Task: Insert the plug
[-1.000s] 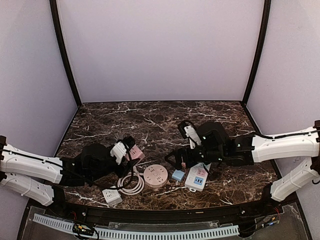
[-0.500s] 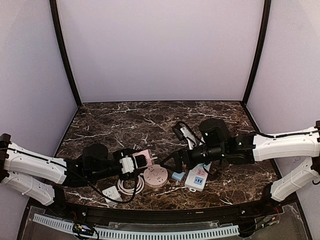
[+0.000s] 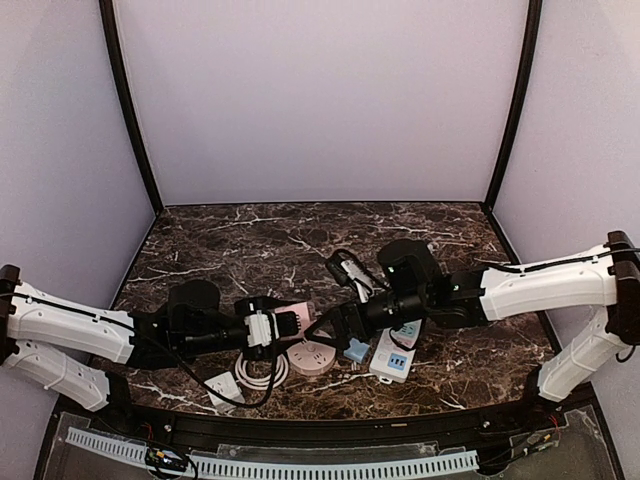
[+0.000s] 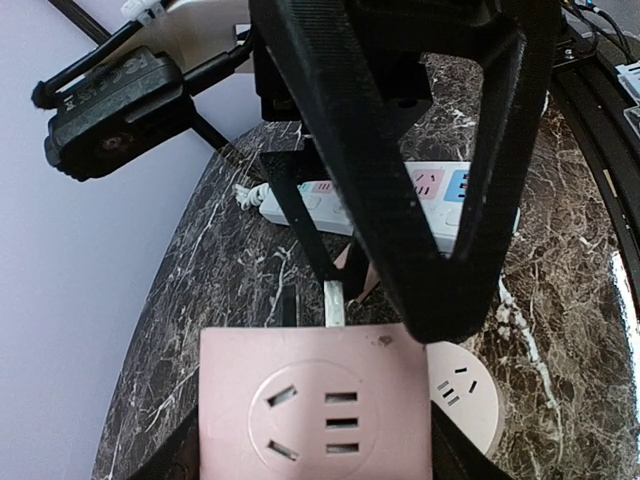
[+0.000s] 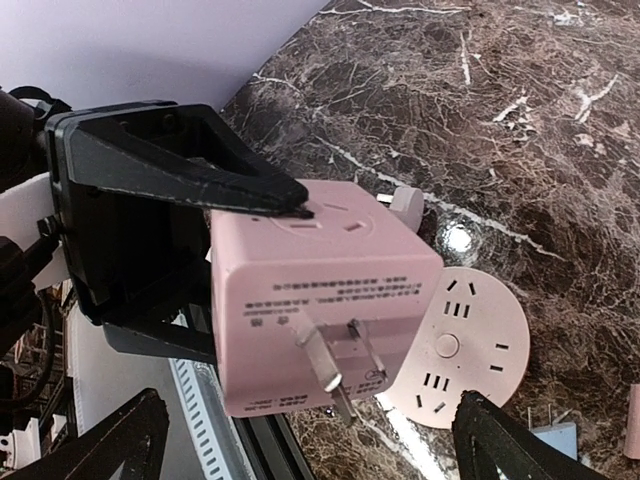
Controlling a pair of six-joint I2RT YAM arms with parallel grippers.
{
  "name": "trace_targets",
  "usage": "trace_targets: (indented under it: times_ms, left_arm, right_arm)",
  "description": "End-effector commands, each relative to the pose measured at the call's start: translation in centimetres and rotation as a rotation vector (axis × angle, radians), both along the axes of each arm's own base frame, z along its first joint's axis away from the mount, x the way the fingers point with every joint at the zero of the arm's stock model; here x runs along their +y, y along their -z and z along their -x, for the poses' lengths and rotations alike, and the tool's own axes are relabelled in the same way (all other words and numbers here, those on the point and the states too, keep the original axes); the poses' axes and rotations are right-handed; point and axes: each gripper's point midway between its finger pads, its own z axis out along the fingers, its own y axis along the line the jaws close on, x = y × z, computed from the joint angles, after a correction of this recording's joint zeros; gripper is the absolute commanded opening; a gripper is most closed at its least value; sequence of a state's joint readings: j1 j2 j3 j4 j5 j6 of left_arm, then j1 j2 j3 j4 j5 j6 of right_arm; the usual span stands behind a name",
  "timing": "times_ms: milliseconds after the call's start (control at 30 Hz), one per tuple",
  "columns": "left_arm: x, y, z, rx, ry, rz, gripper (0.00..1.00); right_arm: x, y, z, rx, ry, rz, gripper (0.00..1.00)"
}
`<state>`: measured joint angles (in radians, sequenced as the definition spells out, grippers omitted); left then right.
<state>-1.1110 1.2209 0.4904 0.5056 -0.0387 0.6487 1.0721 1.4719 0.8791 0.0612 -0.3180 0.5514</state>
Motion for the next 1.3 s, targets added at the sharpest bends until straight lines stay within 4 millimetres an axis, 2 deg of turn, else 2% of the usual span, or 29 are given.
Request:
trace_targets:
  times_ms: [0,367,633,867,1100,1167,1267]
  left_arm:
    - [-0.8,-1.5,1.1,0.027,0.064,0.05,0.06]
    - [-0.7,-2.4,2.5,0.039,0.124,0.081,0.07]
    - [-0.5,-3.0,3.1,0.039,0.155,0.089,0.07]
    - [-0.9,-2.2,3.1,0.032,0.172,0.058,0.07]
    - [-1.3,-1.4,2.5,0.02,0.156,0.025,0.07]
    - [-1.4,-1.2,2.5,0.018,0.159,0.019,0.08]
    - [-1.5,-1.3,2.4,0.014,0.162,0.022,0.08]
  right_arm:
    - [1.5,-2.5,0.1,-0.043,-0.057,-0.092,0.99]
    - [2.0,-2.6,0.6,-0.062,-0.098,-0.109,0.92]
    - [2.4,-1.8,1.2,-0.081,-0.123,-0.088,0.87]
    - [2.9,-1.3,1.0,-0.091,-0.12,-0.071,0.74]
    - [3.3,-1.3,1.4,-0.089,-0.137,-0.074,0.67]
    - [3.4,-1.4,1.4,-0.088,-0.137,-0.082,0.67]
    - [3.7,-1.7,1.7,-0.08,-0.156,-0.106,0.78]
